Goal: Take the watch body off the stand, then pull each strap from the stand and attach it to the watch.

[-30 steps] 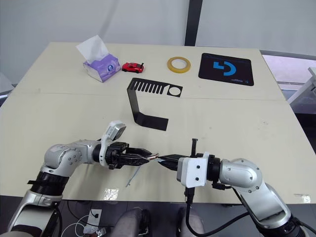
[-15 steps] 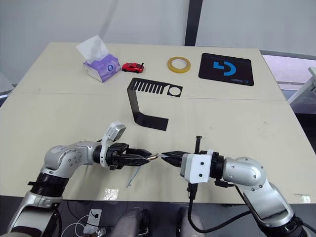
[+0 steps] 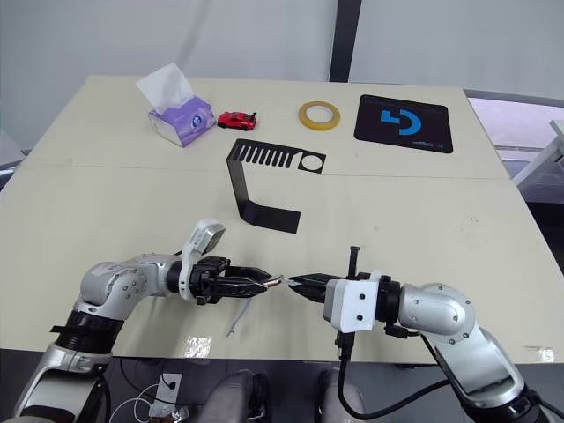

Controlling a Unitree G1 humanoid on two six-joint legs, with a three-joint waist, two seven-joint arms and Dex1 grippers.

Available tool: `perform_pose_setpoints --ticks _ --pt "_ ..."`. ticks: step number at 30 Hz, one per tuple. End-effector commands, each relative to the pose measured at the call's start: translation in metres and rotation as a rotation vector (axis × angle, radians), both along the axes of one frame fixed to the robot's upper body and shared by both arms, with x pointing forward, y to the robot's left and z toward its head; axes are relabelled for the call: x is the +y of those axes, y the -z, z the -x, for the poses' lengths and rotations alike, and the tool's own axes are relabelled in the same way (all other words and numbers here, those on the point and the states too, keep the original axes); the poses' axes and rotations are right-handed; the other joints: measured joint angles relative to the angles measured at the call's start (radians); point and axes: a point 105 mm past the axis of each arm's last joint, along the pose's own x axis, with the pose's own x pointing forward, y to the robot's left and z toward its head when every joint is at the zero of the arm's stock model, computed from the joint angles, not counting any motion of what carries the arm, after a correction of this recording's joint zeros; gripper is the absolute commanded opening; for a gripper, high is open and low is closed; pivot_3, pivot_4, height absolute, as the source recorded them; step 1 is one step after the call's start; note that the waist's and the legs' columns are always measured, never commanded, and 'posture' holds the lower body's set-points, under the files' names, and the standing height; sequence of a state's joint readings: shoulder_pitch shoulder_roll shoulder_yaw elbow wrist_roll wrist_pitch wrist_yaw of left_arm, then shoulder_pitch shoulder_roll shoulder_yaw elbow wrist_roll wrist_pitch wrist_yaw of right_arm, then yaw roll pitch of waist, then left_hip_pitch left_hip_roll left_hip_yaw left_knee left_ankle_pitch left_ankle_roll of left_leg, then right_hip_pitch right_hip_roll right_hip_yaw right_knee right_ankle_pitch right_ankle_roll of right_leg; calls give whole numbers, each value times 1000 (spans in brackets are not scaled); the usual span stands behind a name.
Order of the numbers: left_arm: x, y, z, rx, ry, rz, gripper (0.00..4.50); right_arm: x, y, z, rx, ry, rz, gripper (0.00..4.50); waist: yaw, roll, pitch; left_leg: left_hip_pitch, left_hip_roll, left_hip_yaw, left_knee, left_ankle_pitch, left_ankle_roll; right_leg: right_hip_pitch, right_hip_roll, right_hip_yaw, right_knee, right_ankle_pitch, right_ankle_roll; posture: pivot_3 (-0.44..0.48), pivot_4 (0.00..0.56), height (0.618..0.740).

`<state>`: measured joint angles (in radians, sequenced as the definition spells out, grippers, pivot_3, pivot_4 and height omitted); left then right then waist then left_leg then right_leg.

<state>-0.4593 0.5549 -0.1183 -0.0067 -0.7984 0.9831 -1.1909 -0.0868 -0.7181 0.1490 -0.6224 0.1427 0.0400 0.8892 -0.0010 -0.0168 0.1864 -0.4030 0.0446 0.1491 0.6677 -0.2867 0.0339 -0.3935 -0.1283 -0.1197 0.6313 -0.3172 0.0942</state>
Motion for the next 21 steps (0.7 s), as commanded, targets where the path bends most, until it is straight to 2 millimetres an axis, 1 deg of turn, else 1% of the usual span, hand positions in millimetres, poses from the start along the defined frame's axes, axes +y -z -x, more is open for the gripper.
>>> perform_pose_setpoints --ticks 1,21 --pt "-3 -5 2 -37 10 12 1630 3 -4 3 -25 -11 -11 0 0 0 0 0 0 0 0 0 0 0 0 0 0 0 0 0 150 740" --pt "-4 -1 3 -40 13 13 1630 7 -4 2 -17 -16 -16 0 0 0 0 0 0 0 0 0 0 0 0 0 0 0 0 0 150 740"
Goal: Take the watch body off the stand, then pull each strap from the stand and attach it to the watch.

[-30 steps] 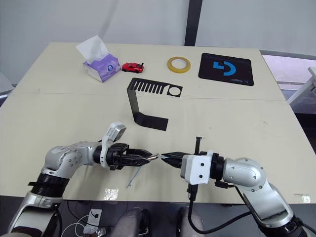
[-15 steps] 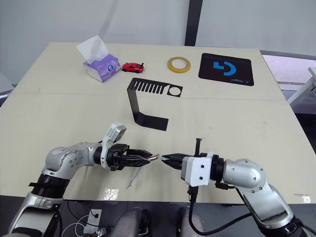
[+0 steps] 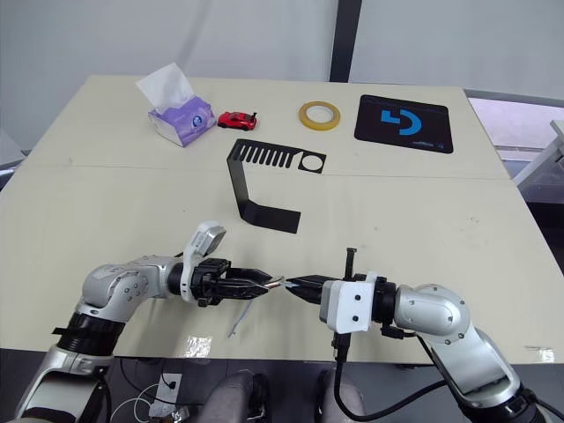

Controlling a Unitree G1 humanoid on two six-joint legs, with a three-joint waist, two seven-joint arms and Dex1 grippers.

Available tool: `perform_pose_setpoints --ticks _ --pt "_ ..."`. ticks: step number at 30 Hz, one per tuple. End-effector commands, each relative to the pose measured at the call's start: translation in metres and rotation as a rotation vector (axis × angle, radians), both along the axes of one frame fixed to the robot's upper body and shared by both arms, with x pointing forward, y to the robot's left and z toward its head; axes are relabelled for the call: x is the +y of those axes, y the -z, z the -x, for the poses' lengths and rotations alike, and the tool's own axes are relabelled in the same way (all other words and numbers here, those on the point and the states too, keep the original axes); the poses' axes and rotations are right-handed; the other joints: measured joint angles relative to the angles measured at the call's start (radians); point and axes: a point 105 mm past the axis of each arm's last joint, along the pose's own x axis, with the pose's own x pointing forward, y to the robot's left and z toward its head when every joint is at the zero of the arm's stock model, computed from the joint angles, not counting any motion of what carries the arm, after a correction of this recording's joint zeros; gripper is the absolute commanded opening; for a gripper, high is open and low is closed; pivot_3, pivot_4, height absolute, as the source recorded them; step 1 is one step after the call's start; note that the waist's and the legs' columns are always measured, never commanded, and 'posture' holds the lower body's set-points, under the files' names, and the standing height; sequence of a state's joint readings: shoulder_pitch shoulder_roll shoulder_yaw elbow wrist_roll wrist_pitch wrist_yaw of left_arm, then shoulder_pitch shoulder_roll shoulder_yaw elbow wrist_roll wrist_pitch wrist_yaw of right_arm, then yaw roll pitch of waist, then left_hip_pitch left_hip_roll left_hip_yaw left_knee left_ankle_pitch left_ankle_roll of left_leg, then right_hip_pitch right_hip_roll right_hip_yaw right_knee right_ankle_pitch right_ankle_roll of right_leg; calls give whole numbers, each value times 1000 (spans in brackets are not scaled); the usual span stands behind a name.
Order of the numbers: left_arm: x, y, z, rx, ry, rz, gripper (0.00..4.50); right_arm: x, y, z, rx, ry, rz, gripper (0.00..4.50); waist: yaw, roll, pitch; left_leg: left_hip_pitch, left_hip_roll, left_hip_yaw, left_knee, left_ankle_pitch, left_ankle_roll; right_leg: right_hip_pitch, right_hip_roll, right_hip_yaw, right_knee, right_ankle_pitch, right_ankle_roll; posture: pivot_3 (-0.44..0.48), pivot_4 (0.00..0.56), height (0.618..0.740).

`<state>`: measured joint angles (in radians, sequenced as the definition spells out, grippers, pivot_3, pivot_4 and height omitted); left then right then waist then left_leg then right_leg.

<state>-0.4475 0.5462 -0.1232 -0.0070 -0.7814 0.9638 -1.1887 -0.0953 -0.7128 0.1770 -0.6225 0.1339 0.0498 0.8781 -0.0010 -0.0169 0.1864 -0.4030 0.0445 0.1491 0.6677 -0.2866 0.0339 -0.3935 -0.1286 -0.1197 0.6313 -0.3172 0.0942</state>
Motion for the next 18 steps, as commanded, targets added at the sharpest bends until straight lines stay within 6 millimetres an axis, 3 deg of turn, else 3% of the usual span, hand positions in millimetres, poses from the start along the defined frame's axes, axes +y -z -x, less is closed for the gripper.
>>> perform_pose_setpoints --ticks 1,18 --pt "-3 -5 3 -33 19 18 1630 3 -6 2 -26 -10 -16 0 0 0 0 0 0 0 0 0 0 0 0 0 0 0 0 0 150 740" --pt "-1 -3 2 -29 8 20 1630 -1 -6 2 -25 1 -9 0 0 0 0 0 0 0 0 0 0 0 0 0 0 0 0 0 150 740"
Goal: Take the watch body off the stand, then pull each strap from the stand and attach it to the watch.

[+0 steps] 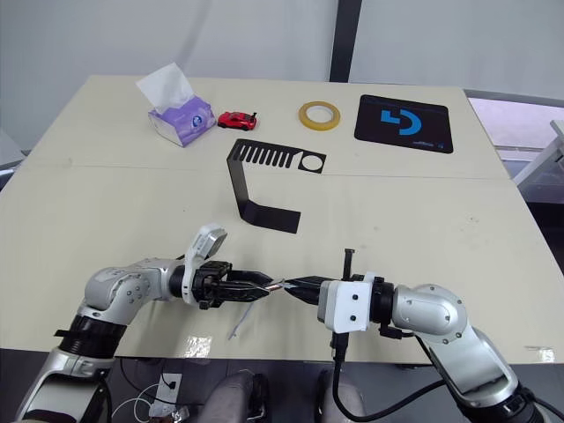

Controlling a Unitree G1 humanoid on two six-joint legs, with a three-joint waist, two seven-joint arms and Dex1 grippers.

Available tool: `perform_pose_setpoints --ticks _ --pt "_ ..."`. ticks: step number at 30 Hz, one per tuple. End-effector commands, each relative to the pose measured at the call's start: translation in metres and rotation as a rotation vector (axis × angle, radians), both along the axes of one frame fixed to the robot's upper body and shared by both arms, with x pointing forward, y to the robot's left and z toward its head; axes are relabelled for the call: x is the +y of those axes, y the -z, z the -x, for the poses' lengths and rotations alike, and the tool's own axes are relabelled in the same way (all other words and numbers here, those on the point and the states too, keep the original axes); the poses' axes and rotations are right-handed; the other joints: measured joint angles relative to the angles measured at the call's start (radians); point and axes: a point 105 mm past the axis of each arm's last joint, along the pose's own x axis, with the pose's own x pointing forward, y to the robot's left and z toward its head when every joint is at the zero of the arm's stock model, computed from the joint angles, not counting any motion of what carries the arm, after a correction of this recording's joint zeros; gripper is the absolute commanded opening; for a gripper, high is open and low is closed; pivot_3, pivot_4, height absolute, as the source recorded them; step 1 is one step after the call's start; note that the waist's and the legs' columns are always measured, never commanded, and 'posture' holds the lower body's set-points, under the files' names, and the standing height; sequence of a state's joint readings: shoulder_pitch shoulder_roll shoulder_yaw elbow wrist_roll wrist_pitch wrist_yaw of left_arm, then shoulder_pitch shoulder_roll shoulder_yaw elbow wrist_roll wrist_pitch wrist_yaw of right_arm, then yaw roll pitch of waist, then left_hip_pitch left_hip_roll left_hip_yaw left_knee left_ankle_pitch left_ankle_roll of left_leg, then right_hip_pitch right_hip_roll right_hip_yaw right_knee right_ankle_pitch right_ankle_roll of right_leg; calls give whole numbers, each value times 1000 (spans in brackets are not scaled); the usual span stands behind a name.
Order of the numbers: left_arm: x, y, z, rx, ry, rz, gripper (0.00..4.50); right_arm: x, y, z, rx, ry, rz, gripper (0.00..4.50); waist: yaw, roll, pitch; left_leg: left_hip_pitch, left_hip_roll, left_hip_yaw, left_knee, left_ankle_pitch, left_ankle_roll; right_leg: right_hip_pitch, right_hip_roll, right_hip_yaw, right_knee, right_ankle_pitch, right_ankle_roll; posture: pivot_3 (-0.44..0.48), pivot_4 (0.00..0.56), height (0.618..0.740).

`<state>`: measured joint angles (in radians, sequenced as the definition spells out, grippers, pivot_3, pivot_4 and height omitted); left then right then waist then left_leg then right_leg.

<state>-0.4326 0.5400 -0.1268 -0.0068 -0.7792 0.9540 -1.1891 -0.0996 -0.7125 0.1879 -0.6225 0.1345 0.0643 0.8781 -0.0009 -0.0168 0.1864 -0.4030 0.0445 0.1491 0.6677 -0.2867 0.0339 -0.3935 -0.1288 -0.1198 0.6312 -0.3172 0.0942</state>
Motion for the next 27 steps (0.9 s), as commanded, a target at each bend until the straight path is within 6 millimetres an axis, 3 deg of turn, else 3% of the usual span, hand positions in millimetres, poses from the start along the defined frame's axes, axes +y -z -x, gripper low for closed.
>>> perform_pose_setpoints --ticks 1,27 --pt "0 -6 1 -36 8 15 1630 -2 -7 2 -39 2 -11 0 0 0 0 0 0 0 0 0 0 0 0 0 0 0 0 0 150 740" --pt "1 -7 -1 -40 3 18 1630 -7 -2 -1 -37 17 -3 0 0 0 0 0 0 0 0 0 0 0 0 0 0 0 0 0 150 740"
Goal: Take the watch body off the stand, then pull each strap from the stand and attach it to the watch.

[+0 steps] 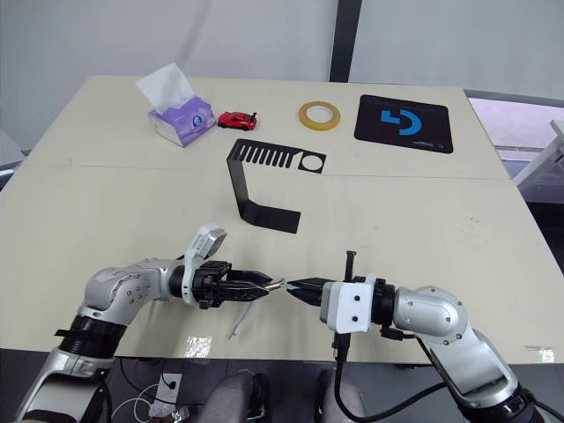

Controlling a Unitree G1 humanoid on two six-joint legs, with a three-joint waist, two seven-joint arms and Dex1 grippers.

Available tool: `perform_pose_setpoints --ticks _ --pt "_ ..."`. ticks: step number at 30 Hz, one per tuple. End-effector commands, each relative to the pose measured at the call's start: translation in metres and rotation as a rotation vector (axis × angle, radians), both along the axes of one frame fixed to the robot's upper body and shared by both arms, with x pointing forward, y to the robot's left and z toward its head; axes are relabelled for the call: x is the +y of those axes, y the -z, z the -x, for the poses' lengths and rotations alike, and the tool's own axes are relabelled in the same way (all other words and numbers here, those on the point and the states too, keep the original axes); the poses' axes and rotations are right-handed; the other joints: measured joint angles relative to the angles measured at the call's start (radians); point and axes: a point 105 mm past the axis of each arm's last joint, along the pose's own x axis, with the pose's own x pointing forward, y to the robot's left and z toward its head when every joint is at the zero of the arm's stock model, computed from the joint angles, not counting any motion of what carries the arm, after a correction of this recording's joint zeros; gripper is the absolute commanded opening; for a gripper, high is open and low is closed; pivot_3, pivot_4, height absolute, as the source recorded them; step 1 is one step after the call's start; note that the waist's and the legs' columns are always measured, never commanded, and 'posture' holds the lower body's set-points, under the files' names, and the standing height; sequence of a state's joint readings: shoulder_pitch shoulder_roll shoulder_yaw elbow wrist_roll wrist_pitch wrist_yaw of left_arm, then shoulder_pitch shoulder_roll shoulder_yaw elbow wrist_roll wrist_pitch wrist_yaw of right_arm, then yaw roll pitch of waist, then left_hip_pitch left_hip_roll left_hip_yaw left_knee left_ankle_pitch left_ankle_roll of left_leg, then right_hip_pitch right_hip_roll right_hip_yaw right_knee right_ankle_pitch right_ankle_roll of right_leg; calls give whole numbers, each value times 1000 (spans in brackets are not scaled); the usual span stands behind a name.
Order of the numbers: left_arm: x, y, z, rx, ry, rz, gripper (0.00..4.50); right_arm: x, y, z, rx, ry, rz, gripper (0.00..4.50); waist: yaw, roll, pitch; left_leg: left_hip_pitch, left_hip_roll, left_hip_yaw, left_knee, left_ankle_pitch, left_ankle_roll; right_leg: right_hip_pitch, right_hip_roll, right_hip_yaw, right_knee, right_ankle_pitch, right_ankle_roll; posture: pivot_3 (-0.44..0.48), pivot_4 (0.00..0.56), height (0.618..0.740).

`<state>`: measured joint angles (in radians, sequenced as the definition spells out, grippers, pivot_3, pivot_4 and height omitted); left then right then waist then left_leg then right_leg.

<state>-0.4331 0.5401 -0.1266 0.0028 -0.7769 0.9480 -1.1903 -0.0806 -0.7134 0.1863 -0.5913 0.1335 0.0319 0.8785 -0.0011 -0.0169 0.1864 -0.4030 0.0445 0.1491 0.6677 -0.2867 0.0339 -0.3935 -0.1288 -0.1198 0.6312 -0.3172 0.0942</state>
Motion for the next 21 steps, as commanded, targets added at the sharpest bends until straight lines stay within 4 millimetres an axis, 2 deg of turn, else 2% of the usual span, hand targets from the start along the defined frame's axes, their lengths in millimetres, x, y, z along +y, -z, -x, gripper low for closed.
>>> perform_pose_setpoints --ticks 1,21 --pt "0 -8 1 -42 9 18 1630 -3 -8 0 -51 7 0 0 0 0 0 0 0 0 0 0 0 0 0 0 0 0 0 0 150 740" --pt "-4 -7 3 -45 16 13 1630 1 -8 0 -56 -7 -7 0 0 0 0 0 0 0 0 0 0 0 0 0 0 0 0 0 150 740"
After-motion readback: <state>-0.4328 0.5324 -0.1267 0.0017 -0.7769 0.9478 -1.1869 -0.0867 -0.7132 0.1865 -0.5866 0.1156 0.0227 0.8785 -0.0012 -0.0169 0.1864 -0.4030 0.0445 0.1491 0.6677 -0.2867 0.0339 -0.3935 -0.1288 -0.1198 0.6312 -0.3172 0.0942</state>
